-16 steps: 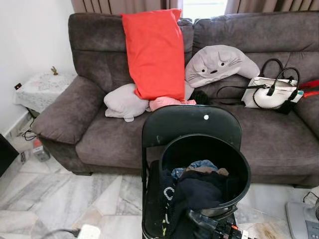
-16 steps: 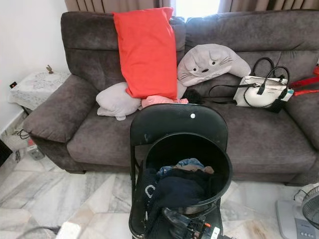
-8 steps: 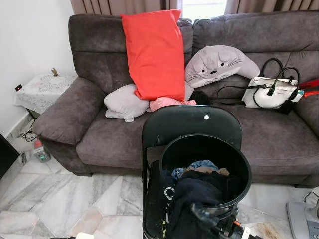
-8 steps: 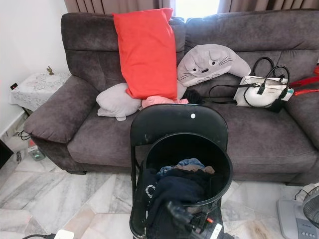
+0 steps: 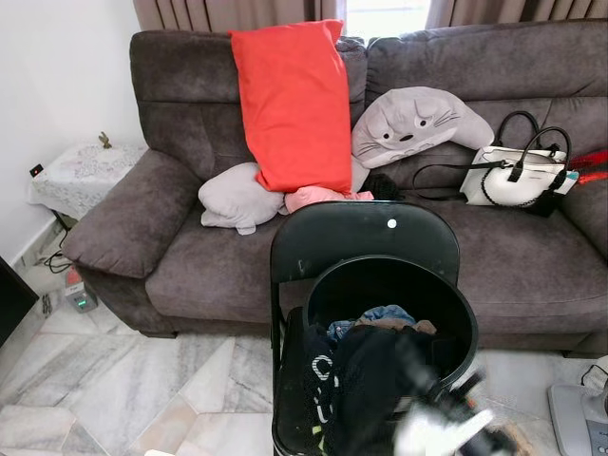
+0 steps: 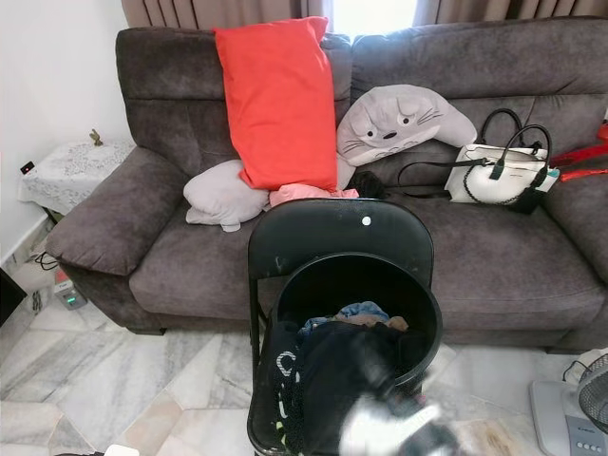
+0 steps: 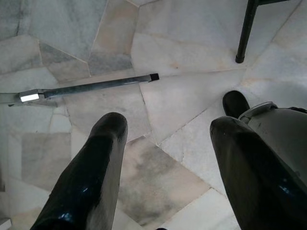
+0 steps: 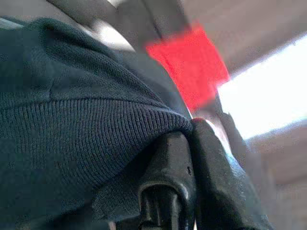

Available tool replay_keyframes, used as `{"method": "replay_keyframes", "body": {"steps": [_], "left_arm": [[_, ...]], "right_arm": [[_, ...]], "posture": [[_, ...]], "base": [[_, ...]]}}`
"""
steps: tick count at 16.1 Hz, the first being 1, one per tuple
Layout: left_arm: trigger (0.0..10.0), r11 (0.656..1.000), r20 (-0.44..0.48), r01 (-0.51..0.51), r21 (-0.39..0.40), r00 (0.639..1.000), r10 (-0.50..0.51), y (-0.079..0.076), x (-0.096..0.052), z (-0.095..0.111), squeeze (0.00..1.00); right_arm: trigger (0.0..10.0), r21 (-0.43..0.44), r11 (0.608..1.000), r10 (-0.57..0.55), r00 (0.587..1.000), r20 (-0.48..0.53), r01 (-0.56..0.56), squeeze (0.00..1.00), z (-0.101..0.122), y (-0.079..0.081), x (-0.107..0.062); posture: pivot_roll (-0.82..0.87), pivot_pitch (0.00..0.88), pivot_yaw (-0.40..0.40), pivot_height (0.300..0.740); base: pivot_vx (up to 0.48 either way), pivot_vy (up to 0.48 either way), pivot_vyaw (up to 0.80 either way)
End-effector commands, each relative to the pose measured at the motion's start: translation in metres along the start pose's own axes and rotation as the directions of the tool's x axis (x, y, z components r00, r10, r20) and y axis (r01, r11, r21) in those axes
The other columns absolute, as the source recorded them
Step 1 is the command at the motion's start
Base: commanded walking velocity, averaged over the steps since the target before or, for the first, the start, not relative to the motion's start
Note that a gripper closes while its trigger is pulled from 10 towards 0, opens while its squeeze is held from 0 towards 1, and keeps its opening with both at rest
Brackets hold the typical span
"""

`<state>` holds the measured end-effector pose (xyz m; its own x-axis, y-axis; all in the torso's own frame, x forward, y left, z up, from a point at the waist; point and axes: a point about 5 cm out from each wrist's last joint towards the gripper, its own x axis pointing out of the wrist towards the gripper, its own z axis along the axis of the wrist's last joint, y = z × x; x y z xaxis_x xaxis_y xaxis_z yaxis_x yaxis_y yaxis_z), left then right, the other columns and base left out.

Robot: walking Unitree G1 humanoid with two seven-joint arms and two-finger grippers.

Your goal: Hang hanger

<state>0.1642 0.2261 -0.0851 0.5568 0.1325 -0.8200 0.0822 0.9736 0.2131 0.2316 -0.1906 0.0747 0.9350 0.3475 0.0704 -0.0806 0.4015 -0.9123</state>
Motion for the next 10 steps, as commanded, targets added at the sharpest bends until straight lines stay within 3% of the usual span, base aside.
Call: {"method": "replay_keyframes", "body": {"steps": [1,2,3,5,6,7,8,9,10], "left_arm": [[10.0,1.000,-0.033,-0.014,0.003,0.999,0.014,0.006,-0.001,-0.007,0.00],[10.0,1.000,-0.032,-0.012,0.005,0.999,0.013,0.006,-0.001,-0.007,0.00],[10.0,1.000,-0.024,-0.009,0.006,1.000,0.009,0.004,-0.001,-0.005,0.00],[10.0,1.000,-0.020,-0.008,0.005,1.000,0.008,0.004,-0.001,-0.003,0.00],[10.0,1.000,-0.018,-0.008,0.005,1.000,0.008,0.004,-0.001,-0.003,0.00],[10.0,1.000,-0.018,-0.008,0.005,1.000,0.008,0.004,0.000,-0.003,0.00],[10.0,1.000,-0.016,-0.010,0.003,1.000,0.010,0.006,0.000,-0.002,0.00],[10.0,1.000,-0.014,-0.011,0.004,1.000,0.011,0.007,0.000,-0.001,0.00],[10.0,1.000,-0.015,-0.010,0.006,1.000,0.010,0.007,0.000,-0.001,0.00]], "right_arm": [[0.0,0.101,0.992,-0.073,0.993,-0.089,0.082,0.00,-0.005,-0.015,0.008],[0.0,0.242,0.962,-0.084,0.978,-0.190,0.129,0.00,-0.009,-0.020,0.015],[0.0,0.405,0.869,-0.151,0.931,-0.331,0.285,0.00,-0.012,-0.035,0.028],[0.0,0.559,0.717,-0.180,0.886,-0.427,0.416,0.00,-0.013,-0.053,0.043],[0.0,0.609,0.671,-0.171,0.887,-0.428,0.423,0.00,-0.010,-0.062,0.051],[0.0,0.613,0.668,-0.170,0.889,-0.426,0.422,0.00,-0.010,-0.063,0.052],[0.0,0.656,0.614,-0.209,0.892,-0.400,0.438,0.00,-0.003,-0.086,0.066],[0.0,0.679,0.574,-0.315,0.889,-0.332,0.457,0.00,0.011,-0.131,0.082],[0.0,0.683,0.567,-0.343,0.886,-0.313,0.461,0.00,0.015,-0.142,0.085]], "posture": [[-0.16,0.021,0.125,0.740],[-0.16,0.020,0.126,0.740],[-0.17,0.016,0.126,0.740],[-0.16,0.009,0.126,0.740],[-0.16,0.006,0.125,0.740],[-0.16,0.006,0.125,0.740],[-0.16,0.000,0.126,0.740],[-0.16,0.000,0.128,0.740],[-0.17,0.000,0.126,0.740]], "base": [[0.000,0.000,0.00],[0.000,0.000,0.00],[0.000,0.000,0.00],[0.000,0.000,0.00],[0.000,0.000,0.00],[0.000,0.000,0.00],[0.000,0.000,0.00],[0.000,0.000,0.00],[0.000,0.000,0.00]]}}
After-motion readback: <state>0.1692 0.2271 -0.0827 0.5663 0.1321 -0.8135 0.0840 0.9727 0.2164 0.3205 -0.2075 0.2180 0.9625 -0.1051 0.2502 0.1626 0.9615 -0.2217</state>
